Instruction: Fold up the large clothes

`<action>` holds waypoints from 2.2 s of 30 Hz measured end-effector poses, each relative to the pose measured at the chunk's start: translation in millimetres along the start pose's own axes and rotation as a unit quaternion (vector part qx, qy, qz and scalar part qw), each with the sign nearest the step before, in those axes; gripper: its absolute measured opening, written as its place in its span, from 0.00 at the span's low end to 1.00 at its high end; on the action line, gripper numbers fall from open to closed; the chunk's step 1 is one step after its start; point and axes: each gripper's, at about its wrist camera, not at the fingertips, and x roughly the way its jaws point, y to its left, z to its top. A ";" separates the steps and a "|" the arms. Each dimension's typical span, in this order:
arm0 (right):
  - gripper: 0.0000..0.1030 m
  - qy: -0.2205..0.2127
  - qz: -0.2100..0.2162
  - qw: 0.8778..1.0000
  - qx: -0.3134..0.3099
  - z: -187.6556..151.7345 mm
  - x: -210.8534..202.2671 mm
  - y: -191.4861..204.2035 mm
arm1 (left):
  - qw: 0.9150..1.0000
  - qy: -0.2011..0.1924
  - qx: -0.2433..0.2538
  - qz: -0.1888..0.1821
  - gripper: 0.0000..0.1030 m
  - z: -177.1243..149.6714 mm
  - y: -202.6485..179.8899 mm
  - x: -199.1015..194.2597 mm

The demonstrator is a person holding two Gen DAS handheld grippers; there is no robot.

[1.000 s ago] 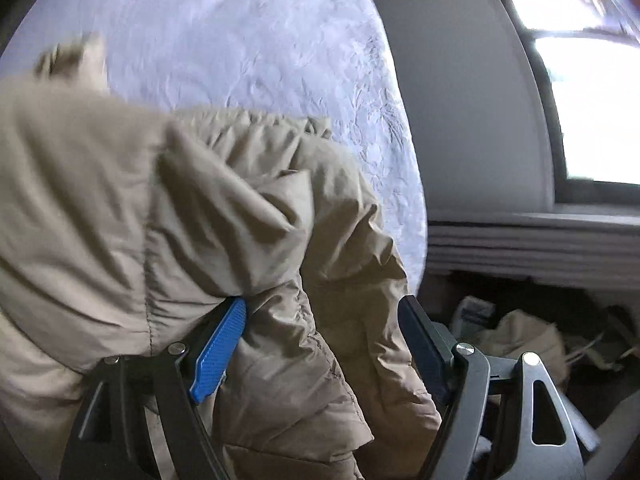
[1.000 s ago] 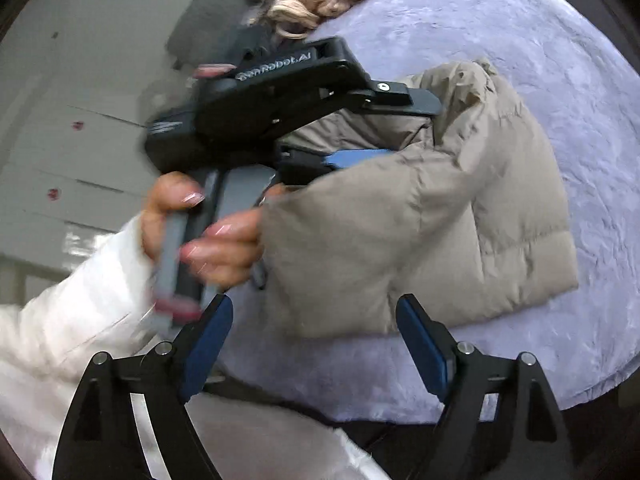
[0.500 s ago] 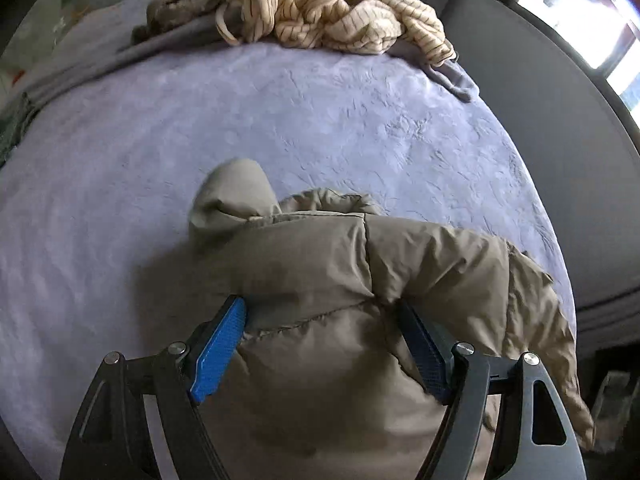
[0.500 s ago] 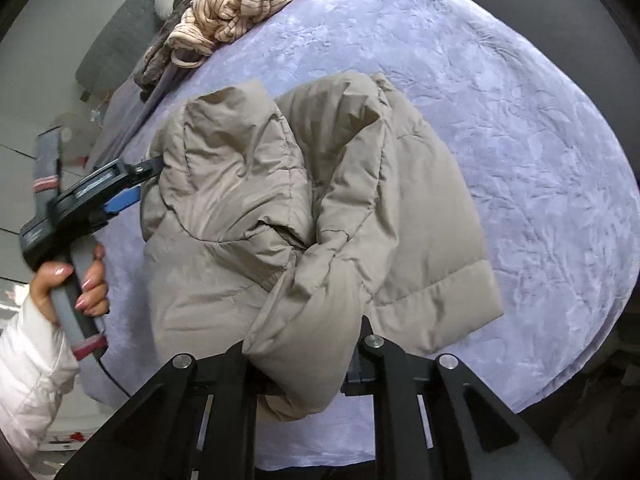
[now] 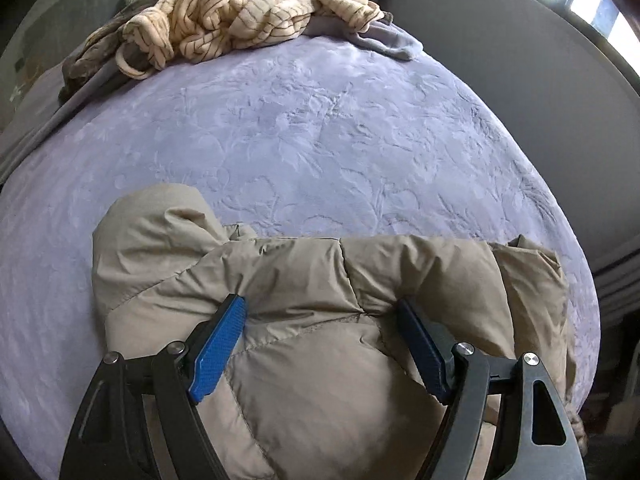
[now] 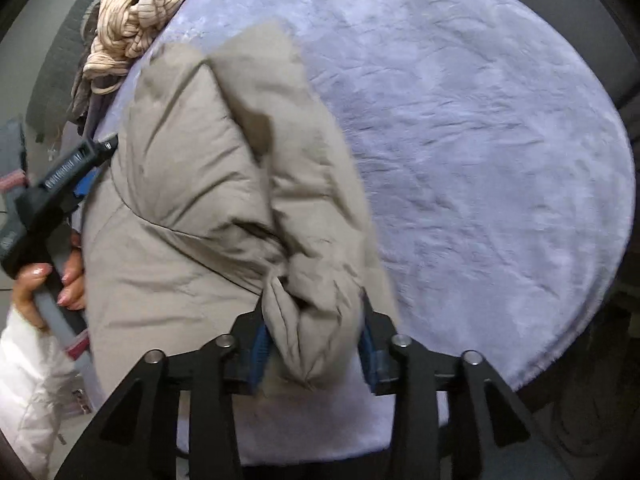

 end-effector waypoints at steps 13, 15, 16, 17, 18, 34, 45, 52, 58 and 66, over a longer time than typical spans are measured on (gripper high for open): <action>0.62 -0.040 0.119 0.989 -0.073 116.7 2.9 67.6 | 1.000 -0.003 -0.002 -0.002 0.76 -3.6 6.7 2.5; 0.25 -0.023 0.106 0.993 -0.057 133.4 27.7 69.9 | 1.000 -0.005 0.001 0.002 0.76 -4.1 4.6 1.7; 0.22 -0.018 0.090 0.994 -0.058 136.5 34.5 69.8 | 1.000 -0.005 0.003 0.002 0.76 -4.6 2.5 1.3; 0.18 -0.020 0.081 0.995 -0.059 134.2 36.3 68.5 | 1.000 -0.006 0.006 0.001 0.76 -5.5 -0.4 0.4; 0.16 -0.022 0.073 0.995 -0.062 130.9 37.9 66.5 | 1.000 -0.010 0.019 0.002 0.76 -8.4 -7.8 -0.8; 0.14 -0.009 0.074 0.996 -0.039 115.7 63.3 34.9 | 0.997 0.042 0.021 -0.053 0.76 -82.7 5.3 -83.1; 0.33 0.003 0.051 0.981 -0.185 75.1 -17.6 64.5 | 0.995 0.087 -0.053 -0.014 0.89 -144.6 14.1 -82.5; 0.43 0.048 -0.030 0.953 -0.298 17.0 3.7 73.6 | 0.994 0.082 -0.076 0.006 0.89 -150.1 13.7 -92.8; 0.44 0.064 -0.006 0.968 -0.244 22.7 -1.8 55.0 | 0.995 0.041 -0.081 0.041 0.89 -152.6 26.6 -128.5; 0.52 -0.001 -0.008 0.980 -0.197 27.5 -35.8 51.6 | 0.993 0.025 -0.103 0.056 0.89 -160.7 52.1 -151.3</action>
